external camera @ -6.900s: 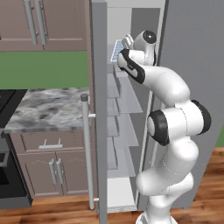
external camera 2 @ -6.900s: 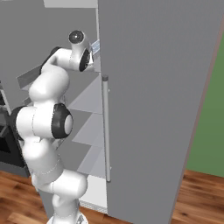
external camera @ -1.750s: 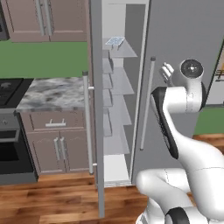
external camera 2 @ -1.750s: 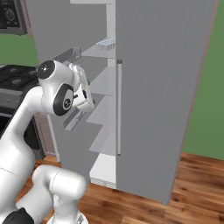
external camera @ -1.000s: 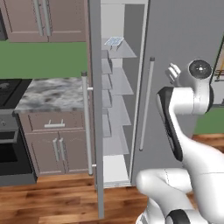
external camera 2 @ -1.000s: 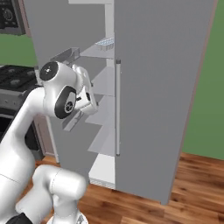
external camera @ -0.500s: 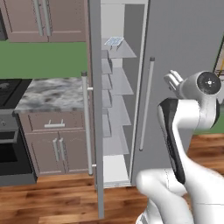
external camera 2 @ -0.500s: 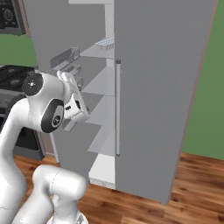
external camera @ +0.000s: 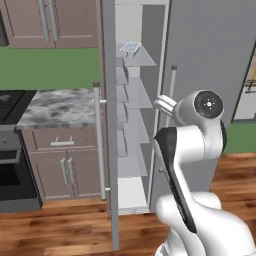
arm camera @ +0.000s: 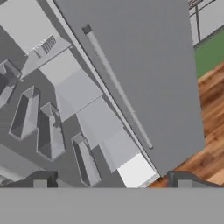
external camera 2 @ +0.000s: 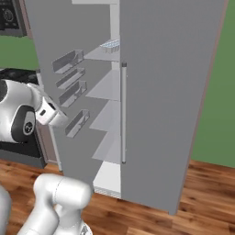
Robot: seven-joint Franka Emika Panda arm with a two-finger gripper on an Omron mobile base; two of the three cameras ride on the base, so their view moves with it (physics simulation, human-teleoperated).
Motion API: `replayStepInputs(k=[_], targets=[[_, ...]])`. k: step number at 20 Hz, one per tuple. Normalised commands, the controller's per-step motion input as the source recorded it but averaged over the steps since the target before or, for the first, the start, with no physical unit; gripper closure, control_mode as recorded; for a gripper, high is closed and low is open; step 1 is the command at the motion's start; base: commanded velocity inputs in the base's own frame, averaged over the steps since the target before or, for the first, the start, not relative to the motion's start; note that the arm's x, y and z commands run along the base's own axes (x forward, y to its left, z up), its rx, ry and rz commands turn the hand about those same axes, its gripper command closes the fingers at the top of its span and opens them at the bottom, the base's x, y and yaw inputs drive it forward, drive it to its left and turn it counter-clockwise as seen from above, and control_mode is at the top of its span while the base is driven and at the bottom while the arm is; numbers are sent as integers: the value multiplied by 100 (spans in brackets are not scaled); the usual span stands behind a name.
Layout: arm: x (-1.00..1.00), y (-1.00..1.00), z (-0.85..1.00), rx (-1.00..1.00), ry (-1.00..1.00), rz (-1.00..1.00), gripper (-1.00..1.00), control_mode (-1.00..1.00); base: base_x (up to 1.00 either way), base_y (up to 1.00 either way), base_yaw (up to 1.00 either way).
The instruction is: The ice cube tray has been filled with water. Take the tray and place it in the freezer to make ice. Close the freezer door after placing the tray.
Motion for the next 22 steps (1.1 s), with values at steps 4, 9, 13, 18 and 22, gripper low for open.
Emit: replayStepInputs(k=[4,9,13,18,22], targets=[[-16,88,-1,-25,2,20,-100,-100,0,0,0],[-2,89,-1,-27,6,19,-100,-100,0,0,0],[0,84,-1,-28,9,18,-100,-100,0,0,0],[0,74,0,-27,9,13,-100,-100,0,0,0],[6,54,-4,-25,9,7,-100,-100,0,0,0]])
